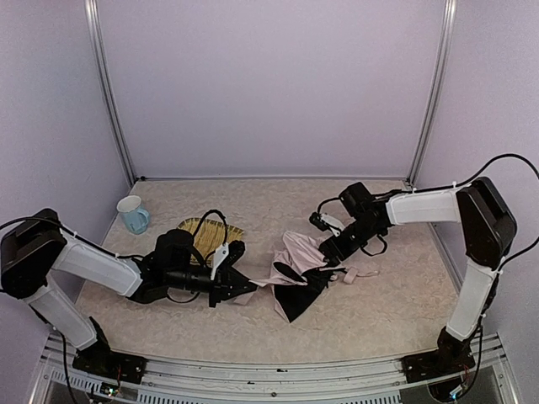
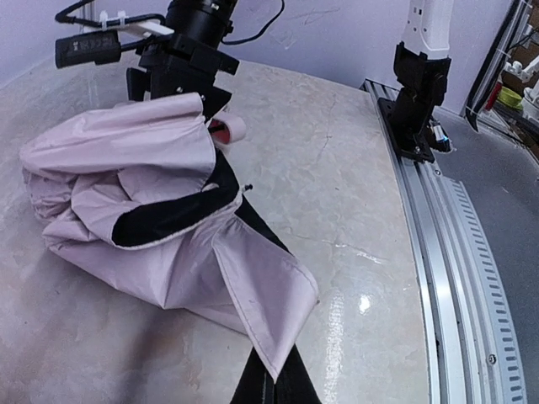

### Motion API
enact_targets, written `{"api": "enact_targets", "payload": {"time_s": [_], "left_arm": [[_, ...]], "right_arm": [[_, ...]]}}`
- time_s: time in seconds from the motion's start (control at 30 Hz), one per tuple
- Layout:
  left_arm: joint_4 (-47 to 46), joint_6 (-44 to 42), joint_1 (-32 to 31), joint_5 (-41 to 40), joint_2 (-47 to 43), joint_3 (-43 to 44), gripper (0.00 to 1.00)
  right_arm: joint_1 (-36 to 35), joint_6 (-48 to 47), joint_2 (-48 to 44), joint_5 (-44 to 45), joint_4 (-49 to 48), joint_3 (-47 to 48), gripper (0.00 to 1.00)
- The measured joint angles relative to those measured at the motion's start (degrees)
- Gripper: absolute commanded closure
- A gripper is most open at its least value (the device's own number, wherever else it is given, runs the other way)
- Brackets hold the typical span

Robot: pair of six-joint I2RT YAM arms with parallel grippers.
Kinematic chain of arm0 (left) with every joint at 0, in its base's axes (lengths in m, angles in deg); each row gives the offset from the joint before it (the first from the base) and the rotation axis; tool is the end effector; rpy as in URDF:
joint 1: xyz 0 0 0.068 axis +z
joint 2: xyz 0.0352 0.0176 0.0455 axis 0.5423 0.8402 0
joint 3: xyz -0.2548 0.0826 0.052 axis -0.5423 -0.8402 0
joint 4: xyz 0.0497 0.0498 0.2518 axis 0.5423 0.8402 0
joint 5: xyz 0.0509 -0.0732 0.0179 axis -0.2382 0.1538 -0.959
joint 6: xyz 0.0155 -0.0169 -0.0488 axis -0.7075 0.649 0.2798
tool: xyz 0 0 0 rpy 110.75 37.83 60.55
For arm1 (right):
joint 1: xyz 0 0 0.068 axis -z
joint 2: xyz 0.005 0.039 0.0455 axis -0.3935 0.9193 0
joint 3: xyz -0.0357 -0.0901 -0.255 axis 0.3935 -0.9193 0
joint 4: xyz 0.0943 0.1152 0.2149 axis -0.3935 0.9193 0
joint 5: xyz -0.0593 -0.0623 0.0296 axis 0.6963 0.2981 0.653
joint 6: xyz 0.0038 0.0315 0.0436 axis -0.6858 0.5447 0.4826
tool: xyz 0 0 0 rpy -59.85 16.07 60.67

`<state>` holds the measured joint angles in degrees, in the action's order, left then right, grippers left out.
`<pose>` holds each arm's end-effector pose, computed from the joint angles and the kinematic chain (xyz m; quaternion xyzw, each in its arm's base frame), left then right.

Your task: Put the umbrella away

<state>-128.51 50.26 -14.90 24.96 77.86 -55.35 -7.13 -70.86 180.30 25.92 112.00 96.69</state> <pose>0.1777 -0.2254 0.1571 0.4869 0.6420 -0.4311 0.4061 0.3060 0.1959 0.1646 -0.3272 0.8971 0.2497 0.1606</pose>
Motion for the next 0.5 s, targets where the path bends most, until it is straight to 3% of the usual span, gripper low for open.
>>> {"api": "enact_targets", "payload": {"time_s": [0.37, 0.43, 0.5], "left_arm": [[4.2, 0.6, 1.1, 4.5, -1.0, 0.7, 1.0], [5.2, 0.6, 0.8, 5.2, -2.3, 1.7, 1.0], [6.2, 0.6, 0.2, 6.1, -4.1, 3.7, 1.0]], "right_arm": [[0.4, -2.9, -9.5, 3.4, 0.3, -0.3, 0.21], [0.4, -3.3, -13.2, 4.6, 0.5, -1.4, 0.04], [0.4, -3.4, -16.9, 6.0, 0.9, -3.1, 0.03]]}}
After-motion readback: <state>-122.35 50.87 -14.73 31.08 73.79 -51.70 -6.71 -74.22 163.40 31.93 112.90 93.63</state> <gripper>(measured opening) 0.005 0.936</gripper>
